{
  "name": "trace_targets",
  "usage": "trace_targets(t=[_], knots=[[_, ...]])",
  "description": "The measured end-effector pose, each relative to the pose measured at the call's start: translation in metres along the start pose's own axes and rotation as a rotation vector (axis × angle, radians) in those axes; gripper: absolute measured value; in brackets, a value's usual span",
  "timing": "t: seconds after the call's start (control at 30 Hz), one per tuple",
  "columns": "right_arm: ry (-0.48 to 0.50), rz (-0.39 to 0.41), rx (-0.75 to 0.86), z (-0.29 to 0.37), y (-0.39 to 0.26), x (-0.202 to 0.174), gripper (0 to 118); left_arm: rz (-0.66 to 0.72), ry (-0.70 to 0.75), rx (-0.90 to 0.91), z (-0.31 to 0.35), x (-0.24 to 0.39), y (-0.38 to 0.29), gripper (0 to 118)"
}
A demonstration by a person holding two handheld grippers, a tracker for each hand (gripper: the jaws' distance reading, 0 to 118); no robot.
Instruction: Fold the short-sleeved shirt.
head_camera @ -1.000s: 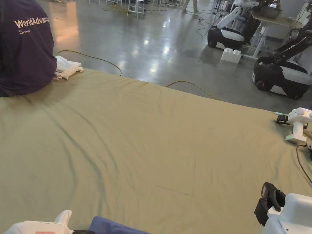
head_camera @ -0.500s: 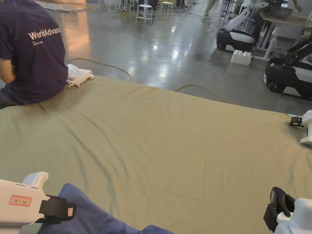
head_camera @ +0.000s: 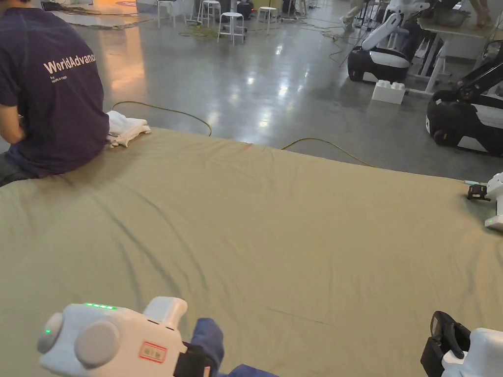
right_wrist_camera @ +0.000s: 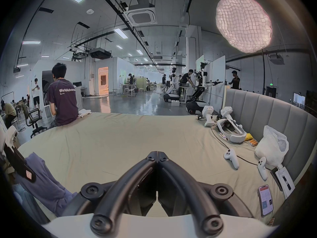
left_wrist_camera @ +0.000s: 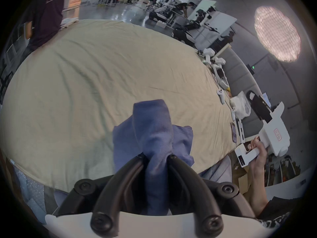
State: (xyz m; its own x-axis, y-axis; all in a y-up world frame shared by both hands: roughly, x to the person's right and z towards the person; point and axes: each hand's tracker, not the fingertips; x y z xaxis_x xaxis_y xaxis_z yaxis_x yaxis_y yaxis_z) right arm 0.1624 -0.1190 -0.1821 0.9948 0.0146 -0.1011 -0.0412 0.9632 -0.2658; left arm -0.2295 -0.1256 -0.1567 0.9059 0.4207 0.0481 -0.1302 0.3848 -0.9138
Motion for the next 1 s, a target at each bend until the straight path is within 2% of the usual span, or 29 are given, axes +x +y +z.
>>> trace_targets(t=[0.17,0.4,0.67,0.7,0.8,1.0], knots=[[-0.012,-0.009,-0.006,0.004,-0.004,0.006,0,0.026,0.002,-0.043,-0.043,0.019,-0.004,15],[-0.030,-0.024,-0.028,0.006,-0.009,0.014,0,-0.019,0.070,-0.115,-0.105,0.059,-0.016,15],[-0.042,-0.034,-0.048,0.009,-0.014,0.018,0,0.005,0.086,-0.128,-0.121,0.066,-0.015,16],[-0.042,-0.034,-0.050,0.009,-0.014,0.018,0,0.016,0.060,-0.131,-0.117,0.064,-0.014,21],[-0.043,-0.032,-0.051,0.009,-0.014,0.019,0,0.041,-0.064,-0.111,-0.096,0.062,-0.010,51],[-0.045,-0.036,-0.046,0.011,-0.011,0.022,0,0.115,-0.147,-0.002,-0.049,0.047,0.000,52]])
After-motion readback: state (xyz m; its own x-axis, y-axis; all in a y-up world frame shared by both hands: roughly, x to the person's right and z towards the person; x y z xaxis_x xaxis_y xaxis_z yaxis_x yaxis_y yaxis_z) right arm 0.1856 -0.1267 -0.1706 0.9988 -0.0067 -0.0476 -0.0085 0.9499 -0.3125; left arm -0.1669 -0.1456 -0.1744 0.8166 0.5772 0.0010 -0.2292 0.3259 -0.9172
